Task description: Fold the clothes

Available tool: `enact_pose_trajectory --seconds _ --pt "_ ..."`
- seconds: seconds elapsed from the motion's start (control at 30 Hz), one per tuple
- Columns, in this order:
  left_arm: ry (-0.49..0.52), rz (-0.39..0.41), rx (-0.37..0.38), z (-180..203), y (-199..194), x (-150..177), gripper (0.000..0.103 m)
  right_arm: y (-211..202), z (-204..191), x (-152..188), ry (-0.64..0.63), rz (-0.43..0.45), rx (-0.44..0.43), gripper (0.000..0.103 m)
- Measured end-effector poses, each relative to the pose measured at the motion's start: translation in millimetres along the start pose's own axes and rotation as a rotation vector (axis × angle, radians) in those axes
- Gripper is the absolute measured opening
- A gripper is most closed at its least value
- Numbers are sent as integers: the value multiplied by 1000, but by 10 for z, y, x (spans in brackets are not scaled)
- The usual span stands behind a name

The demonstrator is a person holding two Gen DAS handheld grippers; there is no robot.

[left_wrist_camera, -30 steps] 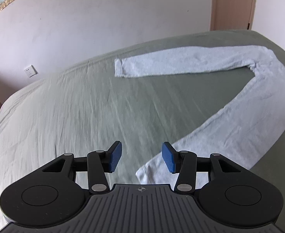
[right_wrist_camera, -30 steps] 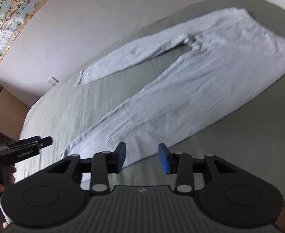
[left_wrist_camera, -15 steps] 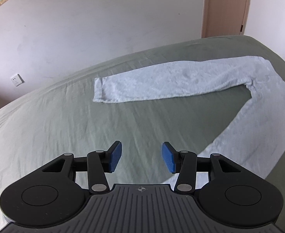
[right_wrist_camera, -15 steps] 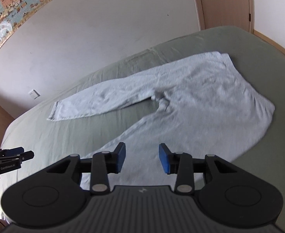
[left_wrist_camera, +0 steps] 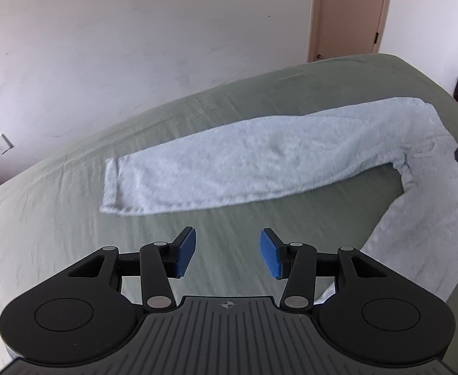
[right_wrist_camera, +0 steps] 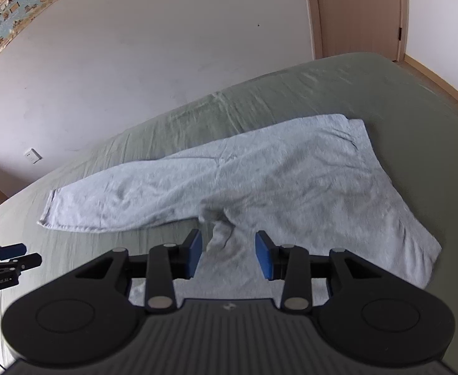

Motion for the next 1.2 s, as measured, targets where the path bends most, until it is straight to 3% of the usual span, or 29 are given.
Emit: enact_pose_trajectory --seconds 0.4,0.53,0.67,0.77,0.97,1.2 --pt "-5 -39 9 -58 439 -112 45 409 -88 -186 -80 -33 -13 40" --pt "-21 -51 1 -163 550 -137 45 452 18 -397 -73 -12 13 40" --pt "-16 -41 -32 -294 612 -246 45 515 367 -759 -59 2 85 40" --pt "-3 -55 -11 -325 665 -269 45 549 627 -932 -66 1 148 45" --pt "96 -58 77 48 756 -212 45 706 1186 -1262 -90 -47 212 50" --pt "145 -50 117 382 883 -398 45 962 1380 -1467 -227 -132 206 51"
Point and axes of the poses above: each gripper's, at about its wrist camera, not at the fingertips, and y roughly the way its jaws point, z to its right, x to its underside, the point moved 8 cm from there along y, roughly the way its jaws point, and after that the axes turned 8 degrees about -z, right-handed, at the moved point
